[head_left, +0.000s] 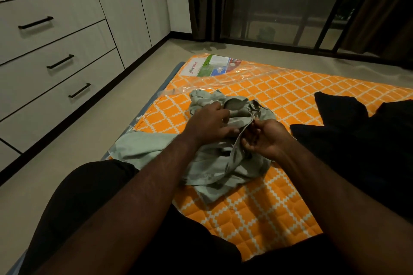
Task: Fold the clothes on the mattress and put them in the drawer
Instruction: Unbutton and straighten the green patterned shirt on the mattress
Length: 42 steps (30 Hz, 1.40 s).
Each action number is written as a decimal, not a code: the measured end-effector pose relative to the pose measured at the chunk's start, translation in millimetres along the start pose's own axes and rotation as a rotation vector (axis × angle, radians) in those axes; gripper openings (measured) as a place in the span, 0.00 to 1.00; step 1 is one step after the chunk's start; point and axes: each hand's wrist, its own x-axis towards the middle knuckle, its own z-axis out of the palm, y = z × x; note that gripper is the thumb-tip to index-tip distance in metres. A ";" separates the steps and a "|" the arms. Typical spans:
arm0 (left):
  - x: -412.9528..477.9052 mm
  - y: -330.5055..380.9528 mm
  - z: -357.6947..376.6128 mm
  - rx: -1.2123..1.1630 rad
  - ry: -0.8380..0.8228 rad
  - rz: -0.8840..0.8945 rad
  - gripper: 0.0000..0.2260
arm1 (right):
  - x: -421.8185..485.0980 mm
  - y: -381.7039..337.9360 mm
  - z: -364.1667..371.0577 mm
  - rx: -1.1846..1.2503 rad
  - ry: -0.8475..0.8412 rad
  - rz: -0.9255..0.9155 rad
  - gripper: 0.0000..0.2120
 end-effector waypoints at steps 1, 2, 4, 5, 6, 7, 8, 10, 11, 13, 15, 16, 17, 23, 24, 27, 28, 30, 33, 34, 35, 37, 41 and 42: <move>-0.7 1.3 -1.4 0.038 0.001 0.010 0.17 | 0.3 0.5 0.9 0.018 0.014 -0.033 0.13; -1.2 2.5 -1.7 0.071 0.000 0.011 0.15 | 0.0 0.3 1.9 0.042 0.023 -0.075 0.13; -0.7 3.5 -1.2 0.108 -0.006 -0.017 0.11 | -0.4 -1.2 3.6 0.102 0.026 -0.161 0.13; -0.2 2.9 -0.7 0.097 -0.007 -0.041 0.09 | -0.9 -2.6 4.3 0.141 0.023 -0.195 0.14; 0.5 2.0 0.6 0.061 -0.006 -0.065 0.07 | -0.9 -4.1 4.6 0.178 0.021 -0.223 0.14; 1.1 2.7 1.5 0.002 -0.009 -0.088 0.06 | -0.5 -6.0 4.6 0.205 0.023 -0.250 0.14; 1.7 4.8 1.9 -0.071 -0.013 -0.108 0.05 | -0.9 -7.7 4.9 0.219 0.024 -0.278 0.13; 4.3 11.2 3.5 -0.210 -0.027 -0.159 0.06 | -0.5 -10.7 5.1 0.194 0.037 -0.329 0.11; 5.3 16.0 4.3 -0.269 -0.038 -0.201 0.06 | 0.4 -11.0 5.4 0.161 0.043 -0.351 0.10; 6.2 26.5 5.7 -0.407 -0.078 -0.284 0.05 | 3.0 -8.8 6.6 0.068 0.035 -0.379 0.10; 4.9 34.7 8.5 -0.576 -0.125 -0.351 0.07 | 4.3 -3.9 8.9 -0.042 0.020 -0.388 0.12; 3.0 39.4 9.4 -0.675 -0.139 -0.390 0.08 | 5.9 -1.5 9.7 -0.089 0.013 -0.397 0.13; 1.1 43.8 10.4 -0.788 -0.145 -0.436 0.08 | 7.6 -0.2 9.9 -0.125 0.014 -0.407 0.14; -3.0 60.9 14.6 -1.254 -0.118 -0.738 0.04 | 7.6 -2.5 9.0 -0.278 -0.043 -0.411 0.14; -3.6 60.7 16.7 -1.239 -0.077 -0.762 0.05 | 5.3 -2.4 9.2 -0.314 -0.042 -0.422 0.15; -4.4 56.9 24.1 -1.151 -0.005 -0.793 0.05 | 3.5 -0.3 6.3 -0.429 -0.030 -0.393 0.16; -4.5 55.7 25.5 -1.132 0.009 -0.796 0.05 | 1.7 0.4 5.7 -0.458 -0.025 -0.369 0.16; -3.9 52.9 28.2 -1.084 0.040 -0.806 0.02 | 0.9 0.9 3.7 -0.479 -0.014 -0.327 0.17; -3.1 50.5 27.7 -0.997 0.063 -0.806 0.04 | 0.2 0.5 3.1 -0.522 0.026 -0.316 0.19; -2.8 47.9 27.3 -0.956 0.074 -0.800 0.05 | -0.2 0.3 3.1 -0.535 0.046 -0.320 0.20; -2.9 45.6 26.0 -0.898 0.090 -0.777 0.06 | 0.3 0.4 2.2 -0.536 0.059 -0.320 0.19; -3.7 41.3 22.9 -0.763 0.121 -0.673 0.07 | 1.1 0.4 0.3 -0.514 0.064 -0.316 0.18; -6.0 42.1 12.3 -0.540 0.027 -0.444 0.08 | -3.0 0.4 -1.0 -0.500 0.074 -0.318 0.18; -6.3 41.8 11.4 -0.511 -0.007 -0.427 0.07 | -3.7 0.7 -1.5 -0.502 0.076 -0.323 0.18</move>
